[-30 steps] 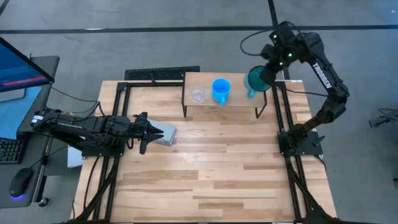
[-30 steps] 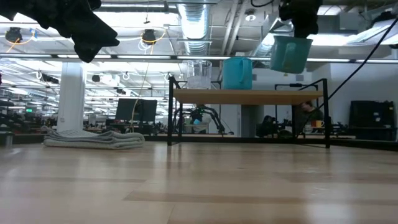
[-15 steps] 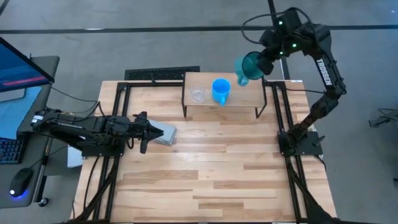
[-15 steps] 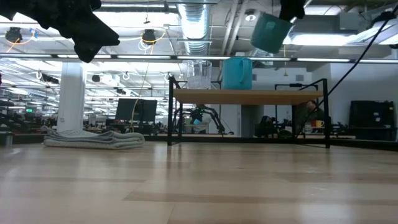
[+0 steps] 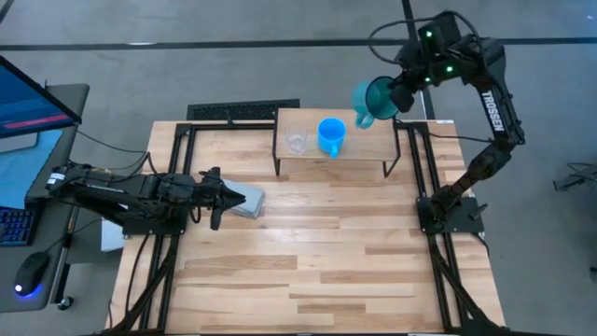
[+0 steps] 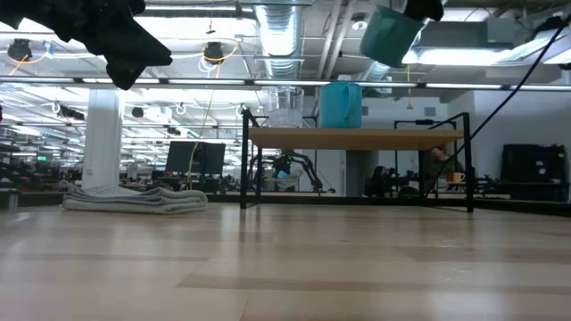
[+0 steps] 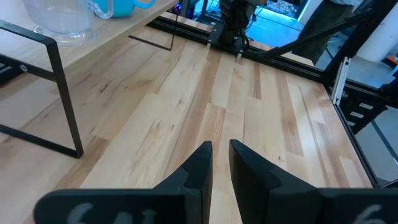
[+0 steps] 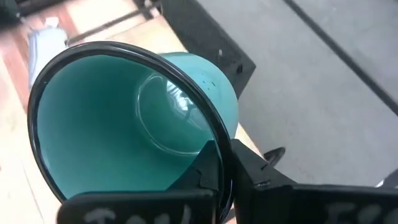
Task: Stack small to large cups/mugs on shelf
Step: Put the green mug on the shelf
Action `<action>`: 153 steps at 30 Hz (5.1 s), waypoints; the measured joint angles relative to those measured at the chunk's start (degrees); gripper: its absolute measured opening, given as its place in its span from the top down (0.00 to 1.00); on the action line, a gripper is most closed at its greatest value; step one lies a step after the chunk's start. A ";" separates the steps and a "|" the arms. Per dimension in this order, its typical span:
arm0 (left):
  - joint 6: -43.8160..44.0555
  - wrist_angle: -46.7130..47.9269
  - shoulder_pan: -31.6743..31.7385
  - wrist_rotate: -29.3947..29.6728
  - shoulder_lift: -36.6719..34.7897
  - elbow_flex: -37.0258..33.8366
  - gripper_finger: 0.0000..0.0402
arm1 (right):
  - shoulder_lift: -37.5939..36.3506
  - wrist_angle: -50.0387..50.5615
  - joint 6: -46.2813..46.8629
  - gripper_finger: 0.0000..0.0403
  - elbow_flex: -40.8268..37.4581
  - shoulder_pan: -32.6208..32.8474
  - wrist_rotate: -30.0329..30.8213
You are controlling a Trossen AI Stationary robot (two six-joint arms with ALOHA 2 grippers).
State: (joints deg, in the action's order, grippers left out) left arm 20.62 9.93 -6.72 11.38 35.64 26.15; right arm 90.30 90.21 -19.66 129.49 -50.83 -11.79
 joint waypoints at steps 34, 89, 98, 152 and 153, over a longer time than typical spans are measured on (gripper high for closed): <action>-2.36 0.07 0.00 -0.59 0.00 0.00 0.89 | -1.72 -0.35 -0.86 0.93 -26.09 1.22 4.40; -3.21 0.13 0.00 -0.20 0.00 0.00 0.89 | 5.90 -0.23 -7.41 0.93 -23.38 2.80 9.45; -2.97 0.16 -0.02 -0.22 0.00 0.00 0.89 | 6.67 -0.07 -7.41 0.93 -21.74 2.85 9.44; -2.14 1.34 -0.02 -2.01 0.00 0.00 0.89 | 12.81 -1.01 -9.25 0.92 -21.54 0.24 4.80; -2.14 1.34 -0.02 -2.01 0.00 -0.02 0.89 | 12.91 -0.87 -9.25 0.92 -21.57 0.33 4.51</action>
State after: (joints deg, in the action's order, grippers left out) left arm 18.48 11.27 -6.74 9.37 35.64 26.13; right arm 103.21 89.34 -28.91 107.92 -50.50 -7.28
